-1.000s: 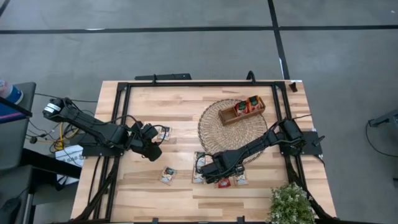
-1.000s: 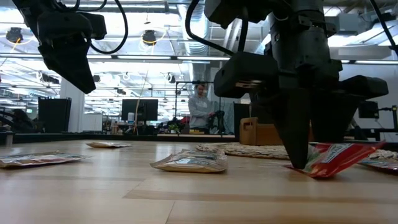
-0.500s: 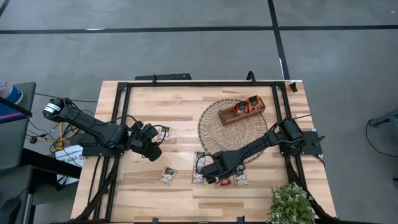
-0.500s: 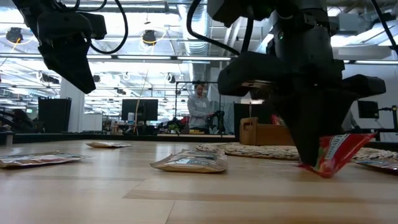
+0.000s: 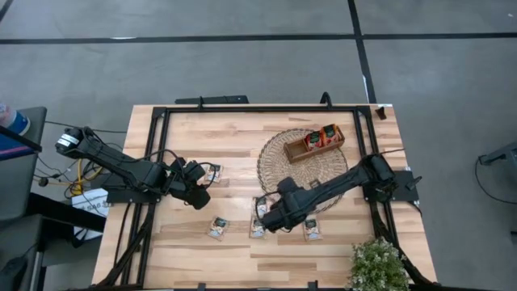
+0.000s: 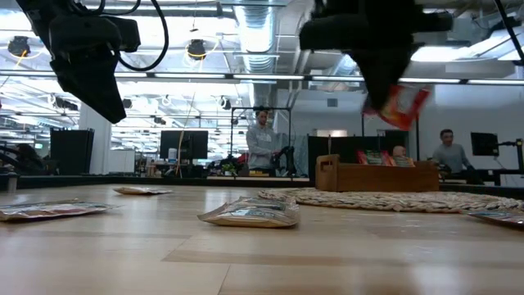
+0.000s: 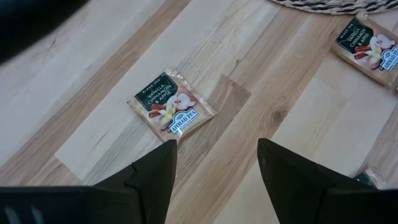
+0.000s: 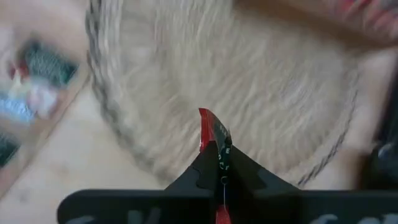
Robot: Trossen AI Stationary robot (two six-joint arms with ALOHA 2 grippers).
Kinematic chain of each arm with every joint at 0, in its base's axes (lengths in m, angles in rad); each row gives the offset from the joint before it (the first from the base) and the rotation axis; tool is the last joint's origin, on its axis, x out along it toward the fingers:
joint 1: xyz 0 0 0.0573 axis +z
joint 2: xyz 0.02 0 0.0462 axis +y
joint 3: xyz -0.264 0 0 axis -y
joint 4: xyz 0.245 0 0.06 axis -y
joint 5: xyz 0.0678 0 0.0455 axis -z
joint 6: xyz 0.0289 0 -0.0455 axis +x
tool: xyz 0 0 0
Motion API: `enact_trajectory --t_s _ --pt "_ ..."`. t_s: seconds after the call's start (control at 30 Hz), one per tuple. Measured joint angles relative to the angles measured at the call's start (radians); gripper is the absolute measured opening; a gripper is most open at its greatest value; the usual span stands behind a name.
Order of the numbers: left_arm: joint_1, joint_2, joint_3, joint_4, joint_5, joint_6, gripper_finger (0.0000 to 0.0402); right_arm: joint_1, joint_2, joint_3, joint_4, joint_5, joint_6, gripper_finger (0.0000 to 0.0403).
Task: Pick & Place Tea
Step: Put the red tea pack into the middle compartment of the brown organizer
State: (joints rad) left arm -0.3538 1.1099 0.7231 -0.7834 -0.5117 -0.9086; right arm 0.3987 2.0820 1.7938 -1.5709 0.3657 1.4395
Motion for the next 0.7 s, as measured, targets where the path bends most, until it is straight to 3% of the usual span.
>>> enact_trajectory --t_s 0.1,0.3,0.7 --pt "0.0 0.0 0.0 0.002 0.0 -0.001 0.0218 -0.012 -0.04 -0.015 0.005 0.142 -0.049 0.0002" --pt "0.0 -0.001 0.0 0.022 0.032 -0.001 0.0218 -0.053 -0.178 -0.099 0.003 0.257 -0.047 0.0002" --pt "0.0 0.0 0.0 0.147 0.018 -0.038 0.0218 -0.12 -0.684 -0.467 0.066 0.457 -0.237 0.0001"
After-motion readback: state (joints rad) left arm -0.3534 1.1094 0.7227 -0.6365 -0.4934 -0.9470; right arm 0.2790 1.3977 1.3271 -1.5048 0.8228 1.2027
